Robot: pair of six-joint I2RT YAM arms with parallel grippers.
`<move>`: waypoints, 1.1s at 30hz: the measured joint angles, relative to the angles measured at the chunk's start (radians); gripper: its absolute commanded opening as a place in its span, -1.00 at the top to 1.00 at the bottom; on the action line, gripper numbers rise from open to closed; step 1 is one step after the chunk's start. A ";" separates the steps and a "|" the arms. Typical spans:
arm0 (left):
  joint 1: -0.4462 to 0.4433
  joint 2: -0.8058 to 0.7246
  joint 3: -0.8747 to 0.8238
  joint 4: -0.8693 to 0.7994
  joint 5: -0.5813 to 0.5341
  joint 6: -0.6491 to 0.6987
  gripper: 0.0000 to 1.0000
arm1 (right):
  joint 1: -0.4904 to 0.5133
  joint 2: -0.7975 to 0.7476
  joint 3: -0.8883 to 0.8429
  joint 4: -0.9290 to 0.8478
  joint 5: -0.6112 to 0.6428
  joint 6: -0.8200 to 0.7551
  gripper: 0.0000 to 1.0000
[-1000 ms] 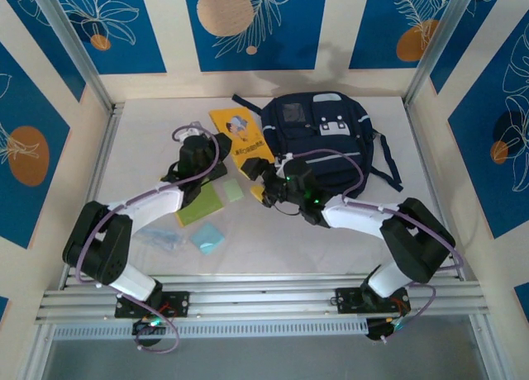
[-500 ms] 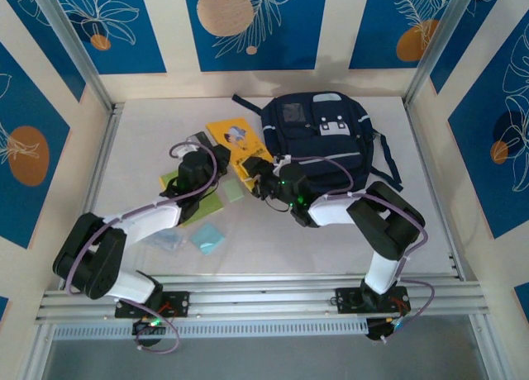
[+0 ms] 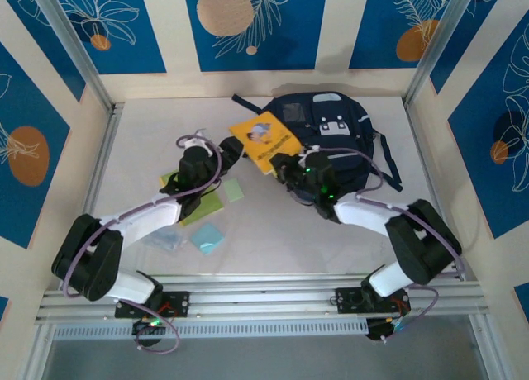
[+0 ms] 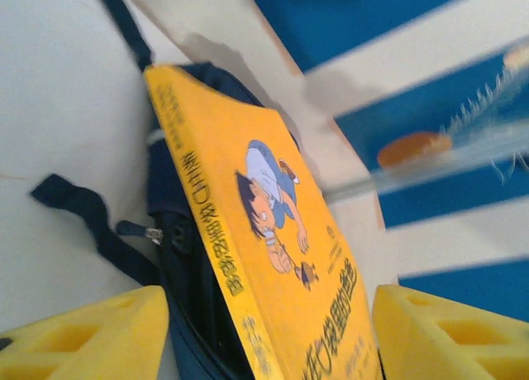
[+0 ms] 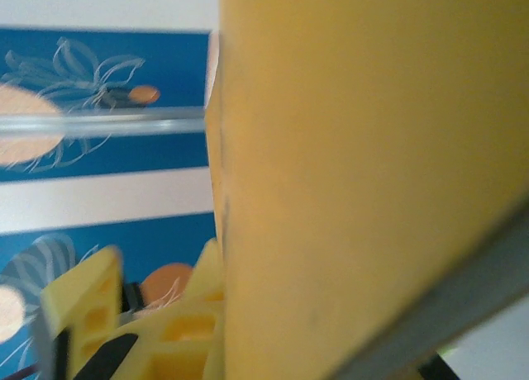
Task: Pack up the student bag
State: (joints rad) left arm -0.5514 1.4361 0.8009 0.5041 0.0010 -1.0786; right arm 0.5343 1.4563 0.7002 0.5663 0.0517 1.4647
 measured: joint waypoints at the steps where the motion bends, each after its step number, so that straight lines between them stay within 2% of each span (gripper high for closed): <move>1: -0.005 0.018 0.032 -0.015 0.036 0.038 -0.35 | -0.038 -0.038 -0.002 -0.067 -0.004 -0.039 1.00; 5: -0.044 0.103 0.164 -0.119 0.175 0.206 -0.34 | -0.204 -0.208 0.001 -0.348 -0.005 -0.222 1.00; 11: -0.124 0.289 0.442 -0.384 0.292 0.508 -0.34 | -0.455 -0.381 0.065 -0.706 -0.015 -0.466 1.00; 15: -0.165 0.435 0.668 -0.561 0.323 0.703 -0.35 | -0.607 -0.412 0.110 -0.848 -0.042 -0.575 1.00; 20: -0.209 0.638 0.958 -0.765 0.339 0.912 -0.42 | -0.777 -0.413 0.124 -0.941 -0.145 -0.646 1.00; 26: -0.238 0.847 1.187 -0.912 0.335 1.047 -0.53 | -0.882 -0.413 0.124 -0.977 -0.256 -0.657 1.00; 33: -0.268 1.048 1.411 -1.022 0.234 1.118 -0.69 | -0.912 -0.413 0.124 -0.977 -0.337 -0.656 1.00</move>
State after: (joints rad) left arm -0.8192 2.4840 2.2124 -0.5179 0.2348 0.0391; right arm -0.3779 1.0435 0.8246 -0.4107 -0.2855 0.8085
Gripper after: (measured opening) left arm 0.832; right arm 0.150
